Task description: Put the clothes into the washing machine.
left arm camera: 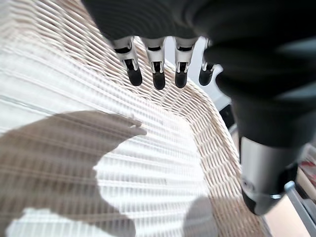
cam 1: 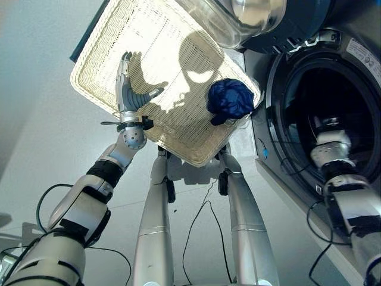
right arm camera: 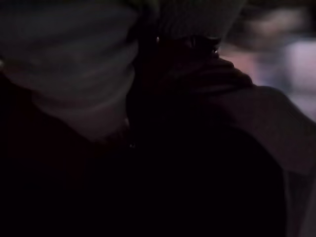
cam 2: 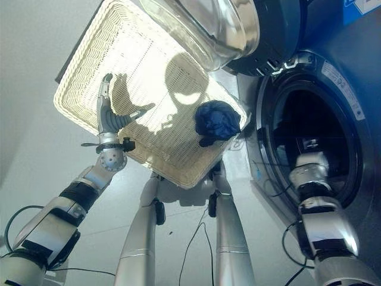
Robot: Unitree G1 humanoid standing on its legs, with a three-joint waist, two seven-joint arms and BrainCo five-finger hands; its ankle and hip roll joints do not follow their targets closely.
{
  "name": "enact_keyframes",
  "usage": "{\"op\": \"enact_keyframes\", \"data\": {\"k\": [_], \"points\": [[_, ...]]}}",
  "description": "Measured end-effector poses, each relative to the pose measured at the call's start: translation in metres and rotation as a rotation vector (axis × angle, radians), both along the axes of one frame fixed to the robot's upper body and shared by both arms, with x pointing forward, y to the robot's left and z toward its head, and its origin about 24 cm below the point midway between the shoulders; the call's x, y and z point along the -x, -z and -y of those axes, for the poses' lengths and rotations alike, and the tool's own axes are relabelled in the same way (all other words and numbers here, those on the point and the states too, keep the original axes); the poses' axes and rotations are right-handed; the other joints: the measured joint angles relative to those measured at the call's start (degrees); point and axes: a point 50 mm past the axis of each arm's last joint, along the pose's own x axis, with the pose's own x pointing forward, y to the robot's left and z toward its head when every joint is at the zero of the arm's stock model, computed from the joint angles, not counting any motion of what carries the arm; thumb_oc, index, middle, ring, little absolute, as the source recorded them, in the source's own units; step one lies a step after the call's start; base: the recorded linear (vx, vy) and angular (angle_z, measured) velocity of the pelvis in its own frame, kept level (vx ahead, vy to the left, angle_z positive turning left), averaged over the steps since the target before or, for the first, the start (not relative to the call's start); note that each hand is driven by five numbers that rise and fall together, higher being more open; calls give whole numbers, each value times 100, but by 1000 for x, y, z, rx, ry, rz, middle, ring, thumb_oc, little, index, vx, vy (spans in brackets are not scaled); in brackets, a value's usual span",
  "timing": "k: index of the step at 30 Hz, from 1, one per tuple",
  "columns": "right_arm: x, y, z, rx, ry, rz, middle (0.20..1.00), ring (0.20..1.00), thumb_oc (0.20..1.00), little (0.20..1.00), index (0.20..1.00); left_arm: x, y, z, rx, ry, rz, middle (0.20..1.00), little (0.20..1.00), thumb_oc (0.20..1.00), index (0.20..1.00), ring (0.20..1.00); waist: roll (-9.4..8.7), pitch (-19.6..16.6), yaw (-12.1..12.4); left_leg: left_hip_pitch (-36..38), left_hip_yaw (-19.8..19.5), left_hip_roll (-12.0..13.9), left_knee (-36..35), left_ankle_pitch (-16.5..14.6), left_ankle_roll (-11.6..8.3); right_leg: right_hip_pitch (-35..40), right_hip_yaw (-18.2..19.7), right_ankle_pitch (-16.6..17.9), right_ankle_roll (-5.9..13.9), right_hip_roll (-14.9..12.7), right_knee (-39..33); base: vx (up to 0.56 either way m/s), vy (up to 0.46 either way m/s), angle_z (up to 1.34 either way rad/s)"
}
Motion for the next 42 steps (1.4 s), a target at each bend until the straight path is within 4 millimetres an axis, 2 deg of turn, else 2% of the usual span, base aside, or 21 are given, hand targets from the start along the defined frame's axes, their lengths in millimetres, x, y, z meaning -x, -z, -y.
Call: {"op": "enact_keyframes", "data": {"k": [1,5,6,7,10,13,15,16,19,24,30,32,36,42], "points": [[7,-1,3,-40,92,20,200,200,200,200,200,0,0,-1,-14,5,-2,1000,1000,1000,1000,1000,1,0,32,-9,-7,1,0,1,1,-1,-7,14,-14,1,-12,0,0,0],[10,3,6,-69,147,-47,200,200,200,200,200,1,-4,-6,-26,-4,10,1000,1000,1000,1000,1000,-9,5,13,-40,-25,-12,0,3,5,-3,-18,60,-19,-11,-44,0,0,0],[10,4,6,-76,155,-73,843,843,843,843,843,1,-11,-11,-28,-9,27,1000,1000,1000,1000,1000,-11,6,10,-53,-27,-17,2,5,9,-1,-20,54,16,-16,-71,0,0,0],[10,5,6,-78,150,-79,1000,1000,1000,1000,1000,1,-12,-12,-20,-8,30,1000,1000,1000,1000,1000,-11,6,10,-56,-28,-22,2,8,12,-1,-20,73,-8,-20,-71,13,-36,2],[4,12,6,-25,72,-194,1000,1000,1000,1000,1000,-1,-20,-13,-14,-6,33,1000,1000,1000,1000,1000,-13,7,6,-78,-70,-29,1,17,23,0,-54,63,9,-27,-76,0,-18,3],[-6,17,-1,191,-13,-441,1000,1000,1000,1000,1000,-2,-21,-10,-27,7,31,1000,1000,1000,1000,1000,-13,7,-24,-94,-108,-43,-2,23,31,5,-88,55,22,-44,-78,1,-25,4],[-10,13,-4,328,-32,-583,1000,1000,1000,1000,1000,-3,-23,-8,-40,17,29,1000,1000,1000,1000,1000,-13,7,-33,-100,-115,-51,-2,27,36,3,-95,54,26,-56,-75,9,-10,2],[-14,12,-7,442,-51,-710,1000,1000,1000,1000,1000,-5,-27,-4,-41,30,26,1000,1000,1000,1000,1000,-13,7,-38,-103,-131,-55,-5,29,38,5,-114,54,26,-61,-72,0,7,4],[-24,6,-16,587,-95,-836,1000,1000,1000,1000,1000,-6,-34,-2,-39,43,37,1000,1000,1000,1000,1000,-13,7,-52,-105,-149,-59,-10,32,40,8,-134,54,26,-67,-69,0,3,1],[-32,1,-29,708,-120,-863,1000,1000,1000,1000,1000,-7,-34,-2,-27,43,34,1000,1000,1000,1000,1000,-13,7,-9,-108,-155,-62,-25,32,41,7,-161,46,31,-76,-70,0,0,0],[-38,18,-52,740,-197,-825,1000,1000,1000,1000,1000,-8,-31,-5,-11,12,22,1000,1000,1000,1000,1000,-12,7,-53,-108,-138,-96,-72,36,47,-16,-158,16,53,-109,-64,-13,40,1],[-41,27,-67,749,-237,-796,1000,1000,1000,1000,1000,-7,-28,-7,-1,-7,17,1000,1000,1000,1000,1000,-12,7,-143,-108,-118,-111,-112,46,60,-45,-139,11,59,-122,-63,-23,54,0],[-41,40,-84,783,-271,-771,1000,1000,1000,1000,1000,-8,-25,-12,28,-31,12,1000,1000,1000,1000,1000,-12,7,-175,-108,4,-110,-137,46,61,-133,-27,10,62,-114,-29,-21,46,-7],[-39,39,-110,888,-248,-711,1000,1000,1000,1000,1000,-8,-23,-22,93,-70,10,1000,1000,1000,1000,1000,-11,6,-332,-106,57,-100,-140,46,61,-170,10,4,69,-104,-2,-11,36,-2]]}}
